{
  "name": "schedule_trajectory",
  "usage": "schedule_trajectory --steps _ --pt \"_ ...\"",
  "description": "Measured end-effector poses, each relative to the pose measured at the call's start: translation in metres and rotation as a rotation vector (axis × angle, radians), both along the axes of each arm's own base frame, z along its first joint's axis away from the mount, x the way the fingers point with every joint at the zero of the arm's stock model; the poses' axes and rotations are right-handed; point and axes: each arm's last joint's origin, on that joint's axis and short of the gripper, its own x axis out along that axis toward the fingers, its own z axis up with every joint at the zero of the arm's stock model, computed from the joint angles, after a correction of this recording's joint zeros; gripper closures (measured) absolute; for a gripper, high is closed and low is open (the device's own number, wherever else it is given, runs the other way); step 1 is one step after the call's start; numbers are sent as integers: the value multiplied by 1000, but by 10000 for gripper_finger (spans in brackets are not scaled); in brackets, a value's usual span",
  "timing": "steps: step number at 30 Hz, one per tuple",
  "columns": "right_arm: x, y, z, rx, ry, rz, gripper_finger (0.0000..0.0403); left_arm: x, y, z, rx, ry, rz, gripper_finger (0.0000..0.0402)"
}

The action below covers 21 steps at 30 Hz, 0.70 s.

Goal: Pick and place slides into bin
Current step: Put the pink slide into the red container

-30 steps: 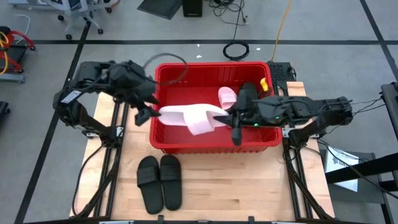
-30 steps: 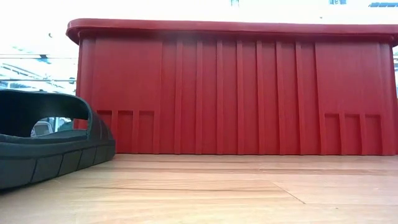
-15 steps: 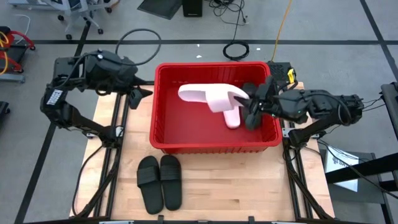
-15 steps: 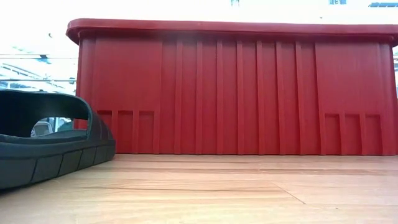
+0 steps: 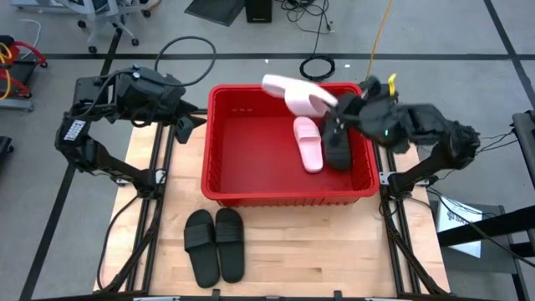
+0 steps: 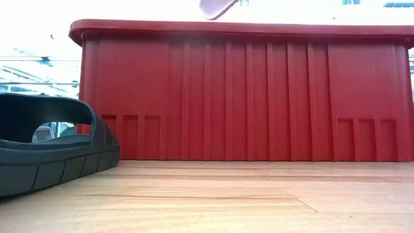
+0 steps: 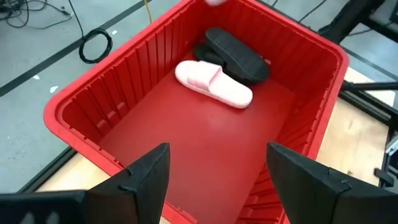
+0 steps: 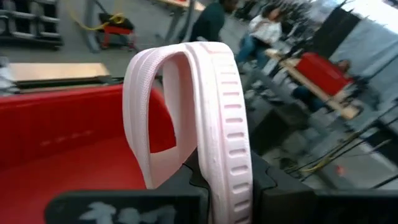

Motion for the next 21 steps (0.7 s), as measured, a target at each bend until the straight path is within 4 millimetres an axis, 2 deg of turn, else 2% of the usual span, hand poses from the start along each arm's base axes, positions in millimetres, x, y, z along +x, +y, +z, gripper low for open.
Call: schedule_trajectory --steps 5,7,9,11,13,17,21 --pt "9 -11 34 -189 28 -72 381 3 1 -1 -12 -1 23 144" --pt "16 -12 38 -318 138 -146 381 5 1 -1 -18 0 28 144" --pt "29 -13 31 -444 343 -211 381 5 1 -2 -21 -1 31 144" --pt "44 -16 15 -534 572 -242 381 5 1 -2 -28 -5 37 144" --pt "60 -20 -8 -564 729 -238 381 5 1 -2 -32 -7 41 144" --pt "76 -24 -58 -532 843 -240 367 5 2 -2 -31 -7 50 144" --pt "80 -24 -110 -494 920 -208 372 5 2 -2 -33 -8 52 144"
